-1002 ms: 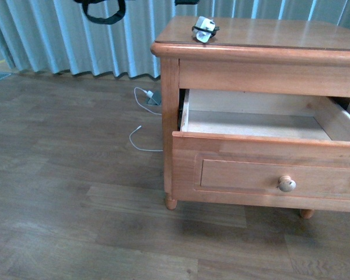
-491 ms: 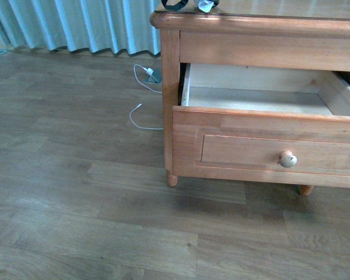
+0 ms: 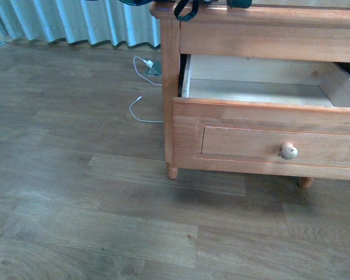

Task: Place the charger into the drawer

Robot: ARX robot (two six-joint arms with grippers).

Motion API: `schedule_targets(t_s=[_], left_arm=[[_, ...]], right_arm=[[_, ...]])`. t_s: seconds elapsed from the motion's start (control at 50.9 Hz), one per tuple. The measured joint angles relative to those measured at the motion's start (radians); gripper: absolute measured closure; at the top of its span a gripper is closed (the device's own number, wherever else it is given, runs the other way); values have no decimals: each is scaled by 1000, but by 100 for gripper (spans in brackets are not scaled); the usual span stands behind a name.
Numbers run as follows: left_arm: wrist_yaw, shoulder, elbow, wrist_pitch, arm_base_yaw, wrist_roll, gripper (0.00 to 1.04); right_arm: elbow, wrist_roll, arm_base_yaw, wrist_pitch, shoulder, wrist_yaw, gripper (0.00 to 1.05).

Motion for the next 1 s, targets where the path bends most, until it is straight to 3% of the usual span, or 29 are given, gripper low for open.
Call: schedule_targets(t_s=[0.079,0.275,0.471,0.727,1.002], left_arm=[[0,9,19,-12,0,4,8],[0,13,42,-27,0,6,49],[0,10,25,-13,2,7,74],[21,-87,-121,53,9,3,75],[120,-372,-440,167,-2,-10,75]], right_arm=[[0,0,0,0,0,0,8],[0,0,0,0,0,0,8],[0,0,0,0,0,0,8],[0,0,0,0,0,0,8],[0,0,0,0,0,0,8]])
